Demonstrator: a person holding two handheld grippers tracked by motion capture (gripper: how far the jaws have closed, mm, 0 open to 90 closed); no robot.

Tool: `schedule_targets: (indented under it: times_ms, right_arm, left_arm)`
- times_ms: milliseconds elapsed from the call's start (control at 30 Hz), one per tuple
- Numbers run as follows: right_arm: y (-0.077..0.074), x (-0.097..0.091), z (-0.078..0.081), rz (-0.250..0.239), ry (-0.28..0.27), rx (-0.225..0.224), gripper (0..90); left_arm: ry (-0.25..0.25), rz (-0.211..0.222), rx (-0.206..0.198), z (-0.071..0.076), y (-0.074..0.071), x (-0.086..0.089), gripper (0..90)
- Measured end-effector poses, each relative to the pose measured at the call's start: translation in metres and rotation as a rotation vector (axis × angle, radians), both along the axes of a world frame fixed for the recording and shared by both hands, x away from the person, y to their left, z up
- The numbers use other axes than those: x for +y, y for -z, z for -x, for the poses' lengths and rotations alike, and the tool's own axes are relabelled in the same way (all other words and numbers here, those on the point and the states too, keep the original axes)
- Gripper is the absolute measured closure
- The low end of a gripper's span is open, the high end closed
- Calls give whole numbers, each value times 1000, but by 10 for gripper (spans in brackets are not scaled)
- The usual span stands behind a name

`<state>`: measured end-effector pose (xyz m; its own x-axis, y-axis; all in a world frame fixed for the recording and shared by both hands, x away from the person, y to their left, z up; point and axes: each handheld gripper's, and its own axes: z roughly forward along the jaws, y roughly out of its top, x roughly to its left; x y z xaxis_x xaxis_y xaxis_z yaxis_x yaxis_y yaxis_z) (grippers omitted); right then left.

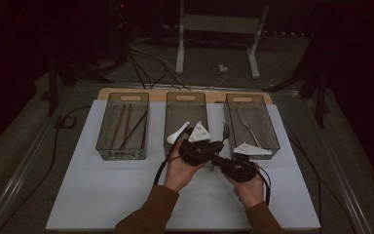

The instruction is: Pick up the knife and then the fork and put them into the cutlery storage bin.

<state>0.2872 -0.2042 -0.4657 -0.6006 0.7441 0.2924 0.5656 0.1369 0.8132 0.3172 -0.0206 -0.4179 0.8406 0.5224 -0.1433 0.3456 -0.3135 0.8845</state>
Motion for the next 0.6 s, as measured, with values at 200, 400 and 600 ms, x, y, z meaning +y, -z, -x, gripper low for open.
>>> schedule_targets:
  times_ms: [200, 400, 600]
  right_arm:
    - [-1, -1, 0, 26, 9, -14, 871]
    - [-2, -5, 0, 36, 25, -22, 871]
    - [-6, -13, -2, 40, 50, -31, 871]
  left_arm:
    - [24, 0, -17, 3, 0, 2, 620]
    - [-14, -16, -34, 4, -3, 13, 424]
    - [-81, -4, -17, 2, -1, 36, 270]
